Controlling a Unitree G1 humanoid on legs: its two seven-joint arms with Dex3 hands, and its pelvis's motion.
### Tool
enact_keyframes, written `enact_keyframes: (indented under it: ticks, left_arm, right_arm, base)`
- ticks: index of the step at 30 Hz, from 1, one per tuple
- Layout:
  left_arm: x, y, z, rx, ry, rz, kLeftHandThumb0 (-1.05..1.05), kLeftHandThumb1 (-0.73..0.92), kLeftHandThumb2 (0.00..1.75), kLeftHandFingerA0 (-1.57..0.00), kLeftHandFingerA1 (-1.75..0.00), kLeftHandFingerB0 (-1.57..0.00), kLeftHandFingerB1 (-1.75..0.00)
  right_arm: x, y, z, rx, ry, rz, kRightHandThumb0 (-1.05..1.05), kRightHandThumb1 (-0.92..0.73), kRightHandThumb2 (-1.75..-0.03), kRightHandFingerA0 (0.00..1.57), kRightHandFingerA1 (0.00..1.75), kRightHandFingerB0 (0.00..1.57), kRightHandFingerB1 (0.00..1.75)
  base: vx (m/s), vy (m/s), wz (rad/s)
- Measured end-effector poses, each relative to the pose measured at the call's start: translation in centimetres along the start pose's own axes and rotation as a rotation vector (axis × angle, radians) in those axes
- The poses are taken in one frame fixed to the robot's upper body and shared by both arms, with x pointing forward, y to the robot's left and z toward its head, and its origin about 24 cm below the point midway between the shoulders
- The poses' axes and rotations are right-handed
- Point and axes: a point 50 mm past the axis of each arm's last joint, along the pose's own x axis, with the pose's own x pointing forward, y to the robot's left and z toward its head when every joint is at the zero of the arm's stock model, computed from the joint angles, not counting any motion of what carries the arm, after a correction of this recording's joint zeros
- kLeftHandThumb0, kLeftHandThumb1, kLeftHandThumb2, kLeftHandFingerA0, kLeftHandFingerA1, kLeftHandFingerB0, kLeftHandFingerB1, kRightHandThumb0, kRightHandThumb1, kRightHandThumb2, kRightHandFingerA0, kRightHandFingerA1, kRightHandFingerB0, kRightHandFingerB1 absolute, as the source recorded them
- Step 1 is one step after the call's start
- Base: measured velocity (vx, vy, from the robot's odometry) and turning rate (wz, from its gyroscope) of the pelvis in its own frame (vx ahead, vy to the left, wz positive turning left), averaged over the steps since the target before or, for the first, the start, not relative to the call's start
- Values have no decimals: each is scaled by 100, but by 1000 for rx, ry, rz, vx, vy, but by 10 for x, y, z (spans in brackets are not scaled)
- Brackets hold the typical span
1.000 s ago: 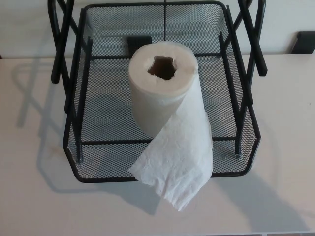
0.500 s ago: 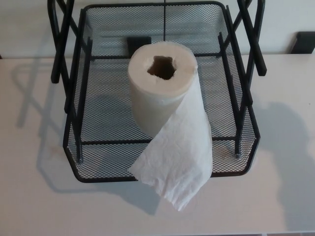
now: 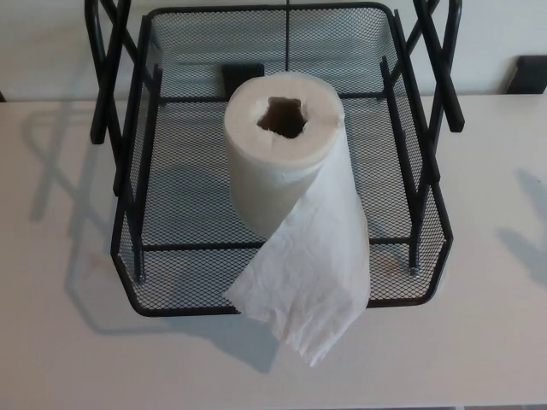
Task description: The robot walks towards a desk on which a file tray is kept in the middle and a toilet paper roll is kept on its right. The robot uses its right hand to hook on finger in the gap of the roll and grabs it, lifts it and places it on the tray.
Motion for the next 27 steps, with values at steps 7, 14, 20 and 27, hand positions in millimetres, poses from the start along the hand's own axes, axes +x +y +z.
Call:
enact_keyframes:
  ticks: [7,14,20,27]
  left_arm:
    - [0,0,0,0,0,0,-79,60,127,-46,-91,-34,-82]
    - [0,0,0,0,-1,0,-79,60,127,-46,-91,-34,-82]
    - [0,0,0,0,-1,0,-79,60,127,-46,-91,-34,-82]
    - [0,0,0,0,-1,0,-79,60,127,-46,-91,-34,-82]
  right_arm:
    - [-11,-2,-33,107,79,-119,-56,-71,-61,69,159,27,37]
    - [-24,-4,-62,202,155,-249,-56,-71,-61,69,159,27,37]
    - [-35,-7,-81,266,206,-362,-56,-71,-61,69,159,27,37]
    - [-47,-6,-102,336,269,-489,-56,-71,-61,69,159,27,37]
  base:
    - [0,0,0]
    - [0,0,0]
    - [0,0,0]
    - [0,0,0]
